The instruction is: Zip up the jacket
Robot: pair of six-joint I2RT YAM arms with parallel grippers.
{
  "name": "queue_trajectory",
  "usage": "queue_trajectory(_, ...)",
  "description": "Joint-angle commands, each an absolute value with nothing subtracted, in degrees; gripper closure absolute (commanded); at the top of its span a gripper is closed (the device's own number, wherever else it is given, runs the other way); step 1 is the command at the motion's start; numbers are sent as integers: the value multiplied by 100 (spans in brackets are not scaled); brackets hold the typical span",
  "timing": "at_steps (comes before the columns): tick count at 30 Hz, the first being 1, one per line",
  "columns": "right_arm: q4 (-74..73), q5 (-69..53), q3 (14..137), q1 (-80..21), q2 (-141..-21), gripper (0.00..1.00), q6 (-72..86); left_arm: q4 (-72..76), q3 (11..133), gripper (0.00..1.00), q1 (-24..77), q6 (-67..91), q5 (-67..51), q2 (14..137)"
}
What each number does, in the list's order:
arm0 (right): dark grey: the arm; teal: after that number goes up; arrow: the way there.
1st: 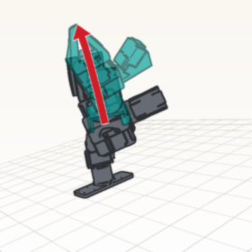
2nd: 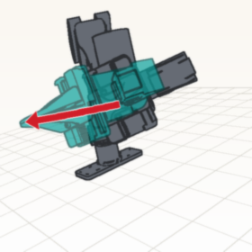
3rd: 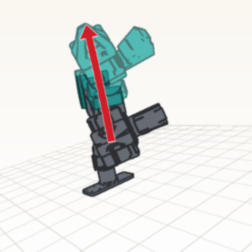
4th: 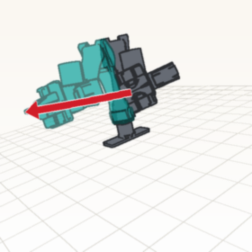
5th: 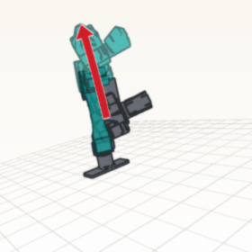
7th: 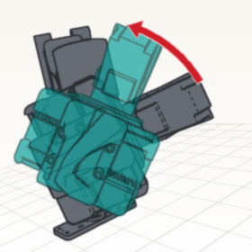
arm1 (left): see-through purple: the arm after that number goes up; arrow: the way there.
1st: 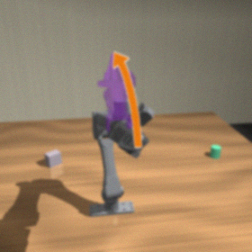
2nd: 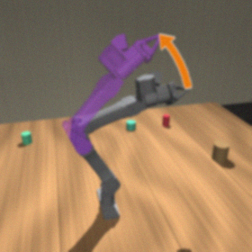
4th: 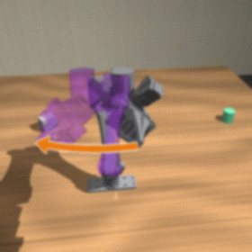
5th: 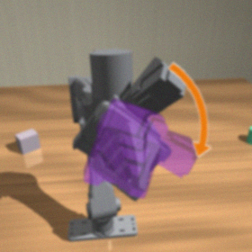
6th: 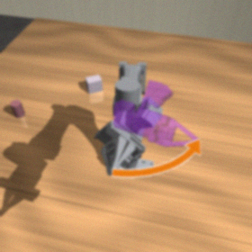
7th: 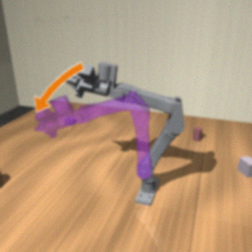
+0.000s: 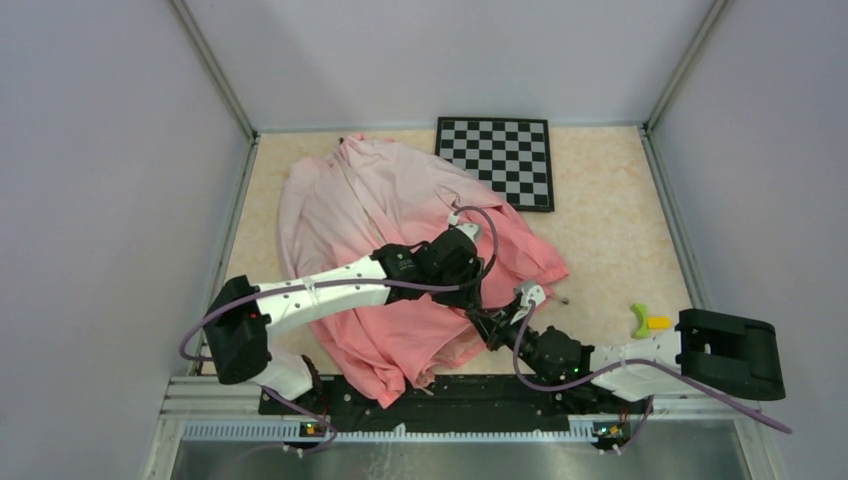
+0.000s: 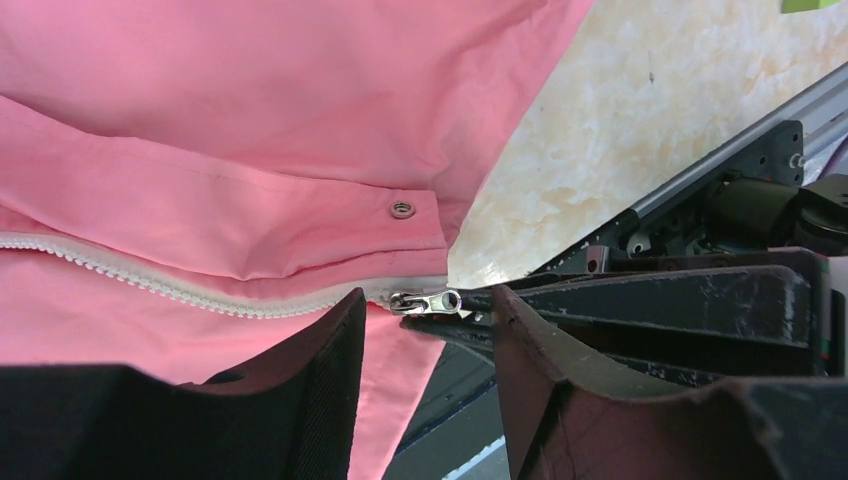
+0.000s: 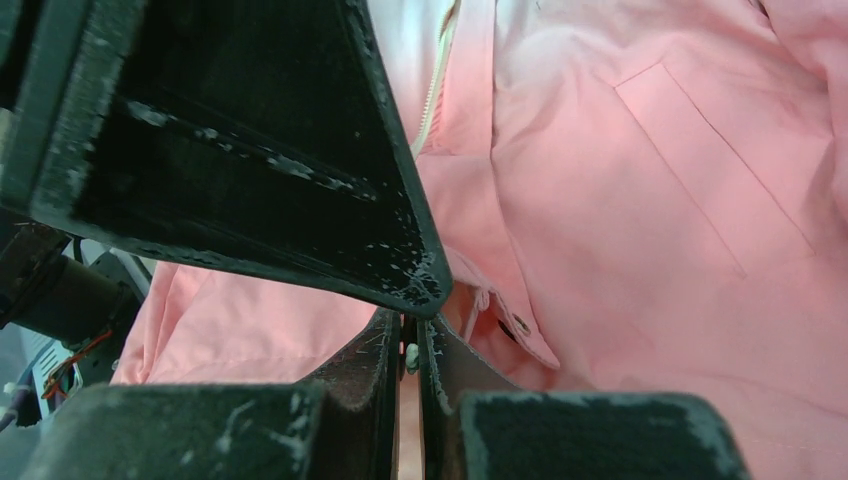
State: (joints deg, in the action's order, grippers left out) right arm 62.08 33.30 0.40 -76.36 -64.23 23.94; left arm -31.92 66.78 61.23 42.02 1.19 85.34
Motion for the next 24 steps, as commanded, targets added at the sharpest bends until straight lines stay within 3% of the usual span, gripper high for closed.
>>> queue_trajectory(1,6375,3358,-433,-7630,-6391,100,2297,-3061,6891,47,6161,4183,315,8638)
queue_trajectory(24,6322,3395,-495,-7636,-6342,100,2399,-3453,6732,58,6302,4134,989,8347)
